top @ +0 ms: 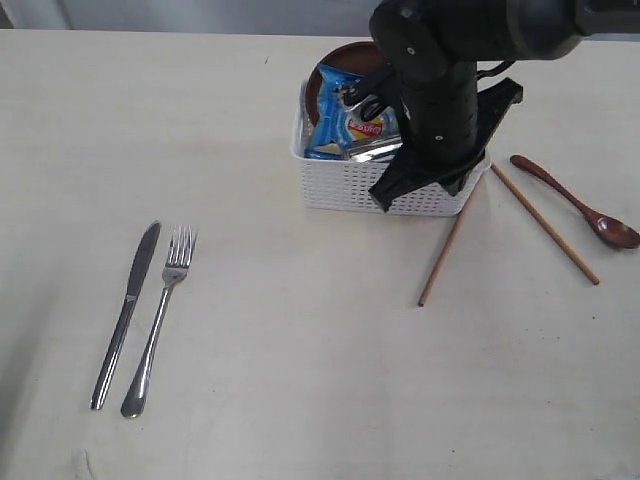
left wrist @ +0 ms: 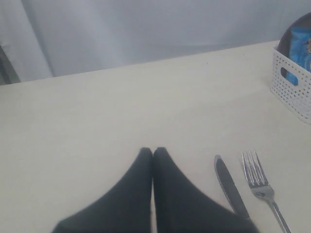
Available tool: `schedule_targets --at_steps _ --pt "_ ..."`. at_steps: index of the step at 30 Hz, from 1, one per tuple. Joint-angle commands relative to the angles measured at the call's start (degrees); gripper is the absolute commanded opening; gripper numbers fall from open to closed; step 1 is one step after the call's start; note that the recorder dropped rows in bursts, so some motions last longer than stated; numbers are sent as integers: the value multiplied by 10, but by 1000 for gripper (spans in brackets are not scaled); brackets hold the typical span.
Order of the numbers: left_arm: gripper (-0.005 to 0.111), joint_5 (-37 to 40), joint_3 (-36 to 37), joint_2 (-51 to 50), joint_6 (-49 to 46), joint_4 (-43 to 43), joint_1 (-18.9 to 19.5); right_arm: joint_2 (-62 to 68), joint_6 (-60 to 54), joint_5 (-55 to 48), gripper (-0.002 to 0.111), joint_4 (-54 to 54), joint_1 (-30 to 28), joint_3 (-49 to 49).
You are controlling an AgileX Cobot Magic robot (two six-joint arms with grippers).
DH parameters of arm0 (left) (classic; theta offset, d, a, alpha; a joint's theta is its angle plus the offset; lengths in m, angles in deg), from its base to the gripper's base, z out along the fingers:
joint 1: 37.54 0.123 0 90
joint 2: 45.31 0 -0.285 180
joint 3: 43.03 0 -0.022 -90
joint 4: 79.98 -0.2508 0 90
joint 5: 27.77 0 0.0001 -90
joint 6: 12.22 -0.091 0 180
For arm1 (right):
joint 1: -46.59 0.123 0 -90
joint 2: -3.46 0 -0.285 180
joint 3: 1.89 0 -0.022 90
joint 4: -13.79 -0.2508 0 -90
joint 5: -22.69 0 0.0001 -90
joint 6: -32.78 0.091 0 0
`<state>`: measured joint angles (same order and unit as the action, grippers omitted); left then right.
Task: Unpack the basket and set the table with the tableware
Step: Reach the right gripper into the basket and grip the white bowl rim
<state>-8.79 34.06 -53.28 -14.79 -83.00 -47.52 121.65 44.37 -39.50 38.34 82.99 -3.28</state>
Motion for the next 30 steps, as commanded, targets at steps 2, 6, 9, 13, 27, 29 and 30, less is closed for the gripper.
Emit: schedule_targets --at_steps 2,6,9,13,27,29,30 --pt "0 -4 1 2 0 1 1 -1 31 15 0 38 -5 1" --pt "0 -4 1 2 0 1 1 -4 84 7 0 65 -11 6" --pt "0 -4 1 2 0 1 1 -5 122 -23 0 87 -21 31" --pt "0 -4 1 2 0 1 1 -15 96 -47 0 61 -23 58" --pt "0 -4 1 2 0 1 1 -9 140 -78 54 29 -26 142" --pt "0 -4 1 2 0 1 1 15 141 -78 48 33 -30 163" --pt "0 -4 1 2 0 1 1 26 141 -78 45 33 -31 175"
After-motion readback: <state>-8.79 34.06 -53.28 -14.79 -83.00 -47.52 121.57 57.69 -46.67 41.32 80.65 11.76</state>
